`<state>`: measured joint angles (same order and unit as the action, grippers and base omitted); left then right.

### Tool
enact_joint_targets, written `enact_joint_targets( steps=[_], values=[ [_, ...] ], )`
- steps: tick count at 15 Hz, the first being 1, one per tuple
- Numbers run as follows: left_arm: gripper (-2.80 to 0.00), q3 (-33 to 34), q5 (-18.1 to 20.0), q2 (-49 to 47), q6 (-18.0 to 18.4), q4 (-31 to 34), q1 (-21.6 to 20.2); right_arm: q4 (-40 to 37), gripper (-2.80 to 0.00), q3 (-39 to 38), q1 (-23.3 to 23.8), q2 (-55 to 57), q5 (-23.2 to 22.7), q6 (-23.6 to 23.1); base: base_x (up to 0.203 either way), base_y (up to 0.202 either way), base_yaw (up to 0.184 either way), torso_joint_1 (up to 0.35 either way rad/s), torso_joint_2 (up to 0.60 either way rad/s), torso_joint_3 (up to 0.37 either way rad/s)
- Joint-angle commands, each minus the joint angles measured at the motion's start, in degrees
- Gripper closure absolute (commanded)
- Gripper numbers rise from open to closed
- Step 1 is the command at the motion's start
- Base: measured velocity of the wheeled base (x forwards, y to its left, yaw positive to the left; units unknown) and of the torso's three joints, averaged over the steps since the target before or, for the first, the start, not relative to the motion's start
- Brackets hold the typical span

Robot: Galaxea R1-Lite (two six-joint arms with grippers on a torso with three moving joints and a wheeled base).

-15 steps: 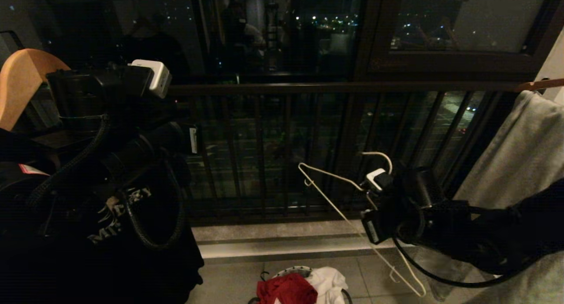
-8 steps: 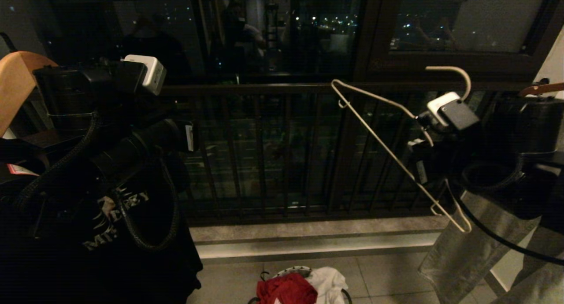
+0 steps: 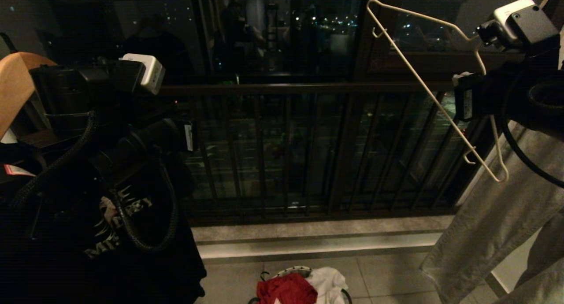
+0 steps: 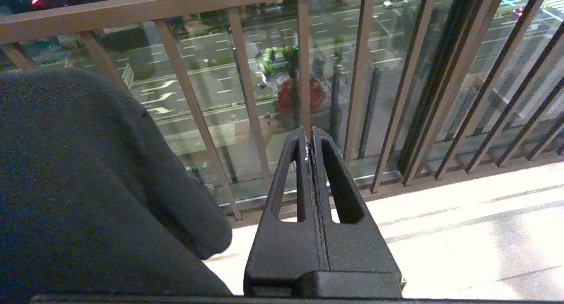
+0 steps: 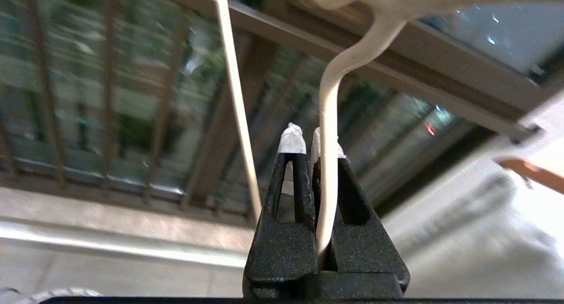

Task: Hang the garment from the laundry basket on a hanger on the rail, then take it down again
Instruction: Hang the clothes rack on the clothesline

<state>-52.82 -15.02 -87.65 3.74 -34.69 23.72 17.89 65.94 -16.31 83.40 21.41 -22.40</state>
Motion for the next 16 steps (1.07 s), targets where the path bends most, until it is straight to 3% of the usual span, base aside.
enact_joint_targets(
  steps=[1,16],
  values=[
    [0.00,0.0,-0.1,-0.1,0.0,-0.2,0.0,-0.8,0.00,0.4,0.4,-2.9,0.6,0.0,0.000,0.000,0.000,0.000,0.00,0.000],
    [0.00,0.3,-0.1,0.1,0.1,-0.5,0.0,-4.0,0.00,5.9,2.4,-0.1,0.0,-0.5,0.000,0.000,0.000,0.000,0.00,0.000]
  ],
)
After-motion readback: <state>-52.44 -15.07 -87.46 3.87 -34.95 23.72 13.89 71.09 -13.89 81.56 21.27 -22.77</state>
